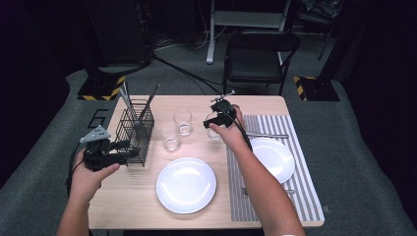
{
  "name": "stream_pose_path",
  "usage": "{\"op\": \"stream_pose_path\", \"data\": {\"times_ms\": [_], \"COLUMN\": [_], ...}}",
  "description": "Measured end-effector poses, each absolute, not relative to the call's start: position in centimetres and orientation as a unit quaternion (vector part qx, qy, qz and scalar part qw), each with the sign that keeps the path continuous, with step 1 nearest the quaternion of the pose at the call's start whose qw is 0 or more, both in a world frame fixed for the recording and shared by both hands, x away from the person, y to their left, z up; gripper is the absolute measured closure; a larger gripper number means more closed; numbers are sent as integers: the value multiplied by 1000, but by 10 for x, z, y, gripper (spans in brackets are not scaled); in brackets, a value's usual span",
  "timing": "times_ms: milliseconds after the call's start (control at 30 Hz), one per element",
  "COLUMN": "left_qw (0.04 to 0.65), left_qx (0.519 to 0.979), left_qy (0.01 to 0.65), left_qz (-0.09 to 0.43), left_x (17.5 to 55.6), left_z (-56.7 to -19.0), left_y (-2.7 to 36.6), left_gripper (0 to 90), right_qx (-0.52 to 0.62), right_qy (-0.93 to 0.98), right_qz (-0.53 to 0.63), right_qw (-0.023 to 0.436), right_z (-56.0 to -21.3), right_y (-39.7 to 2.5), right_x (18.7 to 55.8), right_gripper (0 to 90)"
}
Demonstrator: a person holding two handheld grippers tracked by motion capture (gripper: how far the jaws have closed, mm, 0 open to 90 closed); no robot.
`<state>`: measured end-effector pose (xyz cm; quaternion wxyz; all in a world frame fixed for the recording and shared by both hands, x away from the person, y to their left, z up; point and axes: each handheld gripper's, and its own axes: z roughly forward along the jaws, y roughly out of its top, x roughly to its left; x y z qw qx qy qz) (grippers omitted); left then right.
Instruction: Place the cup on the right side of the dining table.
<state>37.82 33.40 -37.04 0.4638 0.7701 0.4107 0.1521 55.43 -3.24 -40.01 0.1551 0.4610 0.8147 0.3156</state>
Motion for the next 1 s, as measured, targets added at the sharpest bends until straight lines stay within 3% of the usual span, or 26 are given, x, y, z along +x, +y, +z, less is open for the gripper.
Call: {"op": "stream_pose_path", "data": {"times_ms": [1000], "left_qw": [457], "left_qx": [776], "left_qy": [410], "left_qz": [144], "left_x": [382], "left_z": [-373], "left_y": [328], "left_gripper": [414], "right_qx": [499], "right_qy": [796], "right_qz": [303], "right_qw": [159], "right_z": [-416], "right_y": [-79], "right_x": [546], "right_gripper": [175]}}
